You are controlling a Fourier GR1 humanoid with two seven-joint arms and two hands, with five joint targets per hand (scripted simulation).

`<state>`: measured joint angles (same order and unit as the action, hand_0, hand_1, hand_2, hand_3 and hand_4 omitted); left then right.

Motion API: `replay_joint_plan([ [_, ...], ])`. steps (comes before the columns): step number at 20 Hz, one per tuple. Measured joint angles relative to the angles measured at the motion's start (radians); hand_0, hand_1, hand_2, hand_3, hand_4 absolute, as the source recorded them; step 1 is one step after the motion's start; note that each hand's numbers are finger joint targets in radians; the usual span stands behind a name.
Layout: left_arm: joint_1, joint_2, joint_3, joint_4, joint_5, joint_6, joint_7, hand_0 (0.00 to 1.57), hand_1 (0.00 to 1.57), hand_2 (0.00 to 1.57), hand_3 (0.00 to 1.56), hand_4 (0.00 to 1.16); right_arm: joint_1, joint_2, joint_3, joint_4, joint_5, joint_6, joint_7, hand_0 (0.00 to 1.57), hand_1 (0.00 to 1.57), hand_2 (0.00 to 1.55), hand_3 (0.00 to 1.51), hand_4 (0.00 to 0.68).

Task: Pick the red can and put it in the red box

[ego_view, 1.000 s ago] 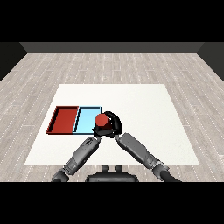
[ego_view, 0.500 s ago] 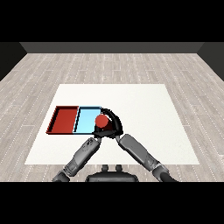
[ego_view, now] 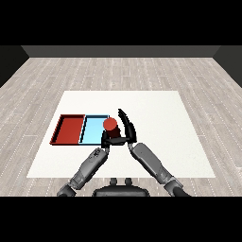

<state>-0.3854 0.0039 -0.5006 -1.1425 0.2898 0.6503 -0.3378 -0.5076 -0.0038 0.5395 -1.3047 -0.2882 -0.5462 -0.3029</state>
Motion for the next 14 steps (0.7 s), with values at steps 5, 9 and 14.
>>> replay_joint_plan([
  [5, 0.039, 0.02, 0.026, -0.036, -0.035, -0.002, 0.023, 1.57, 1.57, 1.57, 1.48, 1.13, 0.05, -0.046, -0.071, -0.109, 0.012, 0.027, 0.025, 0.0, 0.0, 0.0, 0.0, 0.0],
  [9, 0.038, 0.052, 0.064, -0.039, -0.054, -0.013, 0.02, 1.57, 1.57, 1.57, 1.48, 1.13, 0.138, -0.126, -0.128, -0.253, -0.004, 0.065, 0.034, 0.0, 0.0, 0.0, 0.0, 0.0],
  [14, 0.042, 0.167, 0.11, -0.07, -0.096, -0.013, 0.056, 1.57, 1.57, 1.56, 1.47, 1.12, 0.296, -0.221, -0.187, -0.394, -0.029, 0.098, 0.033, 0.0, 0.0, 0.0, 0.0, 0.0],
])
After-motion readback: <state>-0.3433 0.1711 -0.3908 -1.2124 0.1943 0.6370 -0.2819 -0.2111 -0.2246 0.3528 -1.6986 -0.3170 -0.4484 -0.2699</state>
